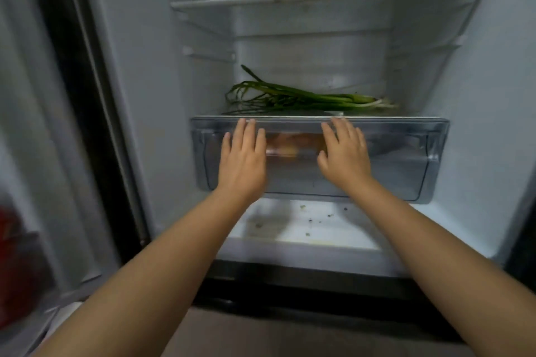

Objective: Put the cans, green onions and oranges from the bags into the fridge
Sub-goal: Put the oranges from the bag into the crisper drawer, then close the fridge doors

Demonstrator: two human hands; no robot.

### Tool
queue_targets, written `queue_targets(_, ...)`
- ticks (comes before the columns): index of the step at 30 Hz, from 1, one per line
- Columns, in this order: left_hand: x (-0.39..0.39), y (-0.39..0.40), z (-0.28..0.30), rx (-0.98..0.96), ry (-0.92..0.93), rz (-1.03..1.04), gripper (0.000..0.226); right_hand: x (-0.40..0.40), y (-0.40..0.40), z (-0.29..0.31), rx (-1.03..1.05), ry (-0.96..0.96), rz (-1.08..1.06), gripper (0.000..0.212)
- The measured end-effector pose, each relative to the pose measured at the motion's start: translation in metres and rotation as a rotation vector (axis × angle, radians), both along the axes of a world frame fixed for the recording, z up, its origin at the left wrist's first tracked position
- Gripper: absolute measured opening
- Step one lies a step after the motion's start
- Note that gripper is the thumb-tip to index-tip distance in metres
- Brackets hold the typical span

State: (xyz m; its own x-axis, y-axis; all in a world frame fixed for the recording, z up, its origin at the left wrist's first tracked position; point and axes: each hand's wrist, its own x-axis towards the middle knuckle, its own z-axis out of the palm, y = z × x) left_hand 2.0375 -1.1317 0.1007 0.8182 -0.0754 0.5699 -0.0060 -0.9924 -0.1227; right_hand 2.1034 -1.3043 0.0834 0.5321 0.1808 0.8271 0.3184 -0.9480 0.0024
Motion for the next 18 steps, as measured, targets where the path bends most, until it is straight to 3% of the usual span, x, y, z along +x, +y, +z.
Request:
queue_targets(3,-0.061,0.026,-0.005,-0.041,-0.108,0.004,0.055,-0.048,0.014,-0.009,-0.007,0.013,0.113,0.045)
queue_targets(6,-0.132,0.064,-0.010,-0.038,-0.213,-0.016,0.020,-0.107,0.042,-0.021,0.021,0.009,0.246,0.038)
queue_targets(10,-0.237,0.117,-0.028,-0.068,-0.245,0.043,0.030,-0.195,0.095,-0.034,-0.018,-0.032,0.389,0.037)
queue_targets(15,-0.337,0.181,-0.042,-0.166,-0.119,0.272,0.042,-0.290,0.190,-0.027,-0.060,-0.017,0.668,0.037)
queue_targets(18,-0.371,0.213,-0.039,-0.248,-0.051,0.379,0.044,-0.336,0.257,-0.005,-0.150,0.140,0.777,0.044)
